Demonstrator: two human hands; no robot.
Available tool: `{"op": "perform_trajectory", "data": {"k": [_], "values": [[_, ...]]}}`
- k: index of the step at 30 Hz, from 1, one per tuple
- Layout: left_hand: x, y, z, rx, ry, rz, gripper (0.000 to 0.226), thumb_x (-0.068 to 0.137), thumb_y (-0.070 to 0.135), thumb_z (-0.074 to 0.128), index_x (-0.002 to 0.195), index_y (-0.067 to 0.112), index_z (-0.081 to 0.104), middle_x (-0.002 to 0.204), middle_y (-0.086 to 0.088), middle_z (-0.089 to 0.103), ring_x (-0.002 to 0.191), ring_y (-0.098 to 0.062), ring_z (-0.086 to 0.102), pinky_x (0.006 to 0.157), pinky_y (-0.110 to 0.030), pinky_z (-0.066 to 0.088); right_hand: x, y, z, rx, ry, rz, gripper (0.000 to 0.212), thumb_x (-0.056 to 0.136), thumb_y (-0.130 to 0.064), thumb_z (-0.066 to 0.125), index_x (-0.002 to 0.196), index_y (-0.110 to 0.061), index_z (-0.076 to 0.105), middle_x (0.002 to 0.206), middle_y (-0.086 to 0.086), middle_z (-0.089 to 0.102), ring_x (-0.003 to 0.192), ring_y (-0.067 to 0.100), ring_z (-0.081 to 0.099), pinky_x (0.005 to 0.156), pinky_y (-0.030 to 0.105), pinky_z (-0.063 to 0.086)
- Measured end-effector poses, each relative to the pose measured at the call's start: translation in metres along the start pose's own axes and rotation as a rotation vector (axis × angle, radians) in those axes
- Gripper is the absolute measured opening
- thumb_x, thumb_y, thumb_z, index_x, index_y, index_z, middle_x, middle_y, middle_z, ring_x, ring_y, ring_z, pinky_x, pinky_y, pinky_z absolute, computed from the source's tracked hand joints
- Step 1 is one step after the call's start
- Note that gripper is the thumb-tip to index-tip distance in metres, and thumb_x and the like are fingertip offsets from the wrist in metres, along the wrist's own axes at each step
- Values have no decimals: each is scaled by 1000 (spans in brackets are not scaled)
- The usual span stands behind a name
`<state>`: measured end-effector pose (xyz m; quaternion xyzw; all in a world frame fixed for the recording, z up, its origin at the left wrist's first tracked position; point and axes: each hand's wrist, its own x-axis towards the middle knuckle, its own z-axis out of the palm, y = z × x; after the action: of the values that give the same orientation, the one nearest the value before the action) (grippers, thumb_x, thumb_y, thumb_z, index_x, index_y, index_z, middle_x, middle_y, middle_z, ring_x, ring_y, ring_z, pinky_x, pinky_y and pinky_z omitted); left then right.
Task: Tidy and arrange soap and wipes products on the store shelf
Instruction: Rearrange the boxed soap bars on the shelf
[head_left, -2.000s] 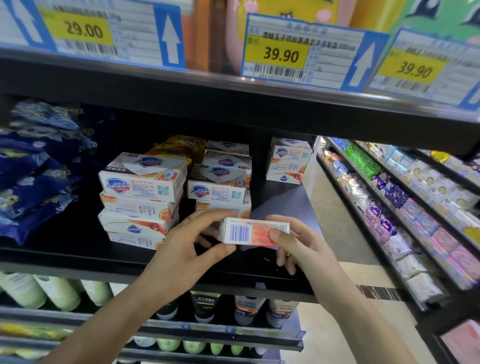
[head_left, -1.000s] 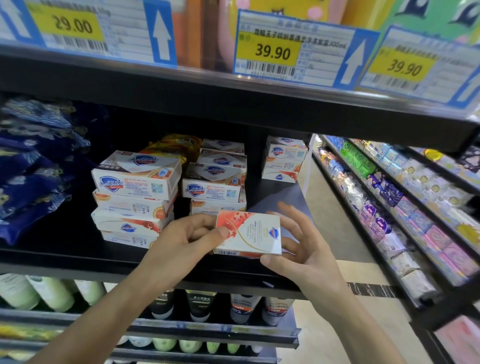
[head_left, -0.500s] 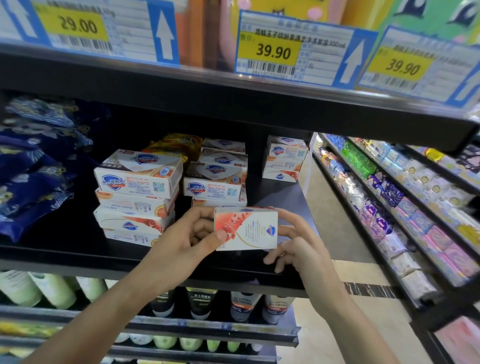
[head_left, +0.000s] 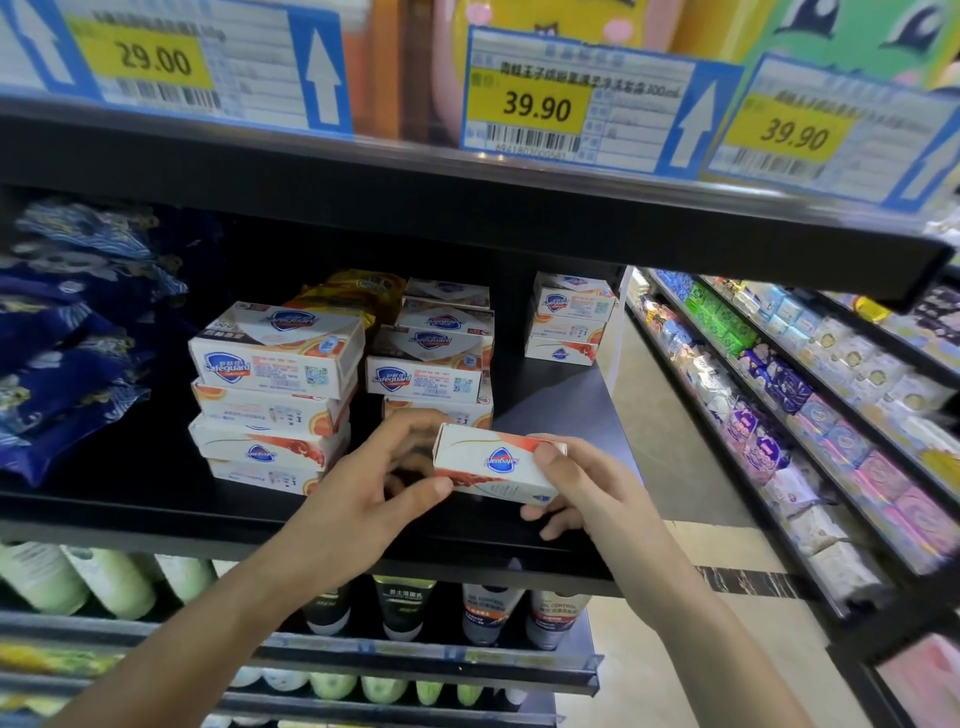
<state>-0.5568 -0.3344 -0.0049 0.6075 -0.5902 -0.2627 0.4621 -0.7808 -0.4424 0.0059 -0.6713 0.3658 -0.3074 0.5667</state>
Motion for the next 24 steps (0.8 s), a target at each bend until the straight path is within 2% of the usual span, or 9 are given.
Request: {"op": "perform_trajectory", "data": {"k": [4,7,10,14,17,22,24], "values": [[0,0,0,-13,-4,6,52,100,18,67,131,54,46,138,27,63,130,-1,57,102,-39,48,-1,-2,-1,47,-4,0,49,83,-58,65,127,-36,64,106,-5,77,88,24,75,76,30,60],[1,1,2,-28,3,11,53,99,14,69,130,51,47,136,24,65,128,-3,60,97,-36,47,-4,0,-2,69,19,-34,49,82,-53,69,127,-36,65,105,-6,77,86,17,74,77,27,60],[1,0,3,-27,31,-16,52,96,15,72,131,47,51,132,25,66,120,-6,65,93,-32,49,-7,2,0,106,60,-60,47,81,-49,71,125,-32,68,107,-4,79,96,13,75,77,26,61],[4,1,3,-133,89,-130,30,97,11,70,121,28,64,112,11,75,105,-11,71,101,-35,53,-8,5,-1,178,135,-85,43,79,-51,75,116,-31,74,109,-1,79,108,13,73,78,29,62],[5,5,3,-137,45,-170,16,103,18,61,112,27,70,104,6,78,98,-12,73,97,-33,51,-10,7,-1,202,140,-118,50,72,-55,78,116,-34,74,111,-1,78,108,15,73,80,31,63],[8,10,4,-154,86,-210,32,111,27,41,118,30,72,100,7,78,88,-10,73,82,-28,44,-13,7,0,177,107,-197,53,72,-42,84,122,-33,71,113,-4,78,108,16,73,83,23,59],[11,10,5,-179,94,-224,39,110,39,36,121,31,72,98,4,78,85,-12,73,81,-28,44,-15,8,0,176,80,-221,54,74,-33,85,125,-32,70,116,-2,77,112,18,72,83,26,61]]}}
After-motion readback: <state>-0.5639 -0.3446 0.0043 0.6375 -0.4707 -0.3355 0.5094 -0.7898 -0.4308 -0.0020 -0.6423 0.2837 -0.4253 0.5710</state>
